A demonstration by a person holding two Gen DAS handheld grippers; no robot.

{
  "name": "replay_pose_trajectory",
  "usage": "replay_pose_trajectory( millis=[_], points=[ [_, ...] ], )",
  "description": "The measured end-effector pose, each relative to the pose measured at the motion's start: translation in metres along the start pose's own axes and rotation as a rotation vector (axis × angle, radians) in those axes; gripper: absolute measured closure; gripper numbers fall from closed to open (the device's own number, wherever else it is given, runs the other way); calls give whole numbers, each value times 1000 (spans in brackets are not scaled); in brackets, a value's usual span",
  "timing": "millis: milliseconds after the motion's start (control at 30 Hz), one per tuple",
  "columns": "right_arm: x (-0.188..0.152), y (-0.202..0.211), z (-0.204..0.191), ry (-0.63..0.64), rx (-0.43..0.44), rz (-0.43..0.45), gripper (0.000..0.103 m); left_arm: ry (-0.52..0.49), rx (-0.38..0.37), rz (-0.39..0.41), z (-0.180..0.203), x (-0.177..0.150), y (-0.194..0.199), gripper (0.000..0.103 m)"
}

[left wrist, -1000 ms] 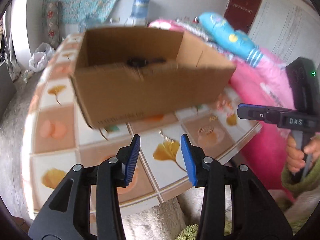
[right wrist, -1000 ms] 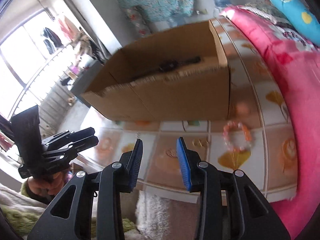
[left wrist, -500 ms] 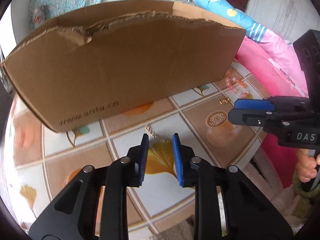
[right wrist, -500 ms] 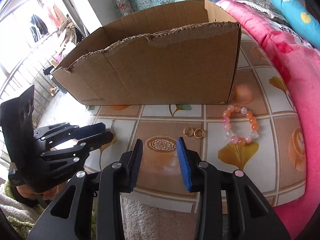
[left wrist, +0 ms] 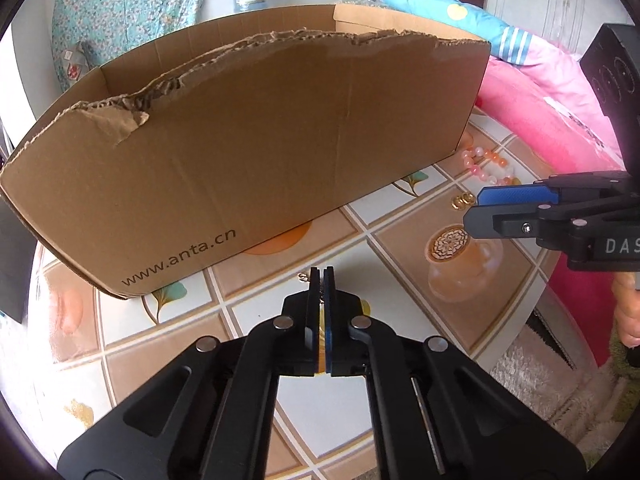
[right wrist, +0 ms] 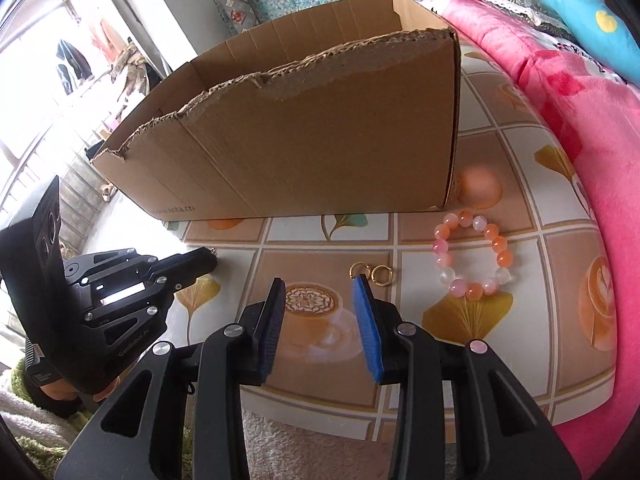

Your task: Organize jewelry

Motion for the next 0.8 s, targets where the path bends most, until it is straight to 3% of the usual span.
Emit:
replay_pose_trajectory(
  millis=[367,500,567,800],
  points=[
    [-1,4,4,-8,9,12,68,47,-21,81,-10,-1,37,103],
    [-1,1,1,-7,17,5,68,41,-54,42,-7,-1,28,100],
    [0,1,-2,-4,17,7,68,43,-65,12,-6,-3,21,84],
    [1,-1,-5,-11,13,7,68,-6,-13,-40,2,-6,-1,86]
  ],
)
Point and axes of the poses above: each gripper's, at about its wrist camera, not at the fingertips, and y roughly against the way its jaws point, z to its right, x to its top, the point moved 3 cm from there along -y, roughly the way its jaws point, and after that the axes turned 7 degrees about -z, right-handed, at the moved point
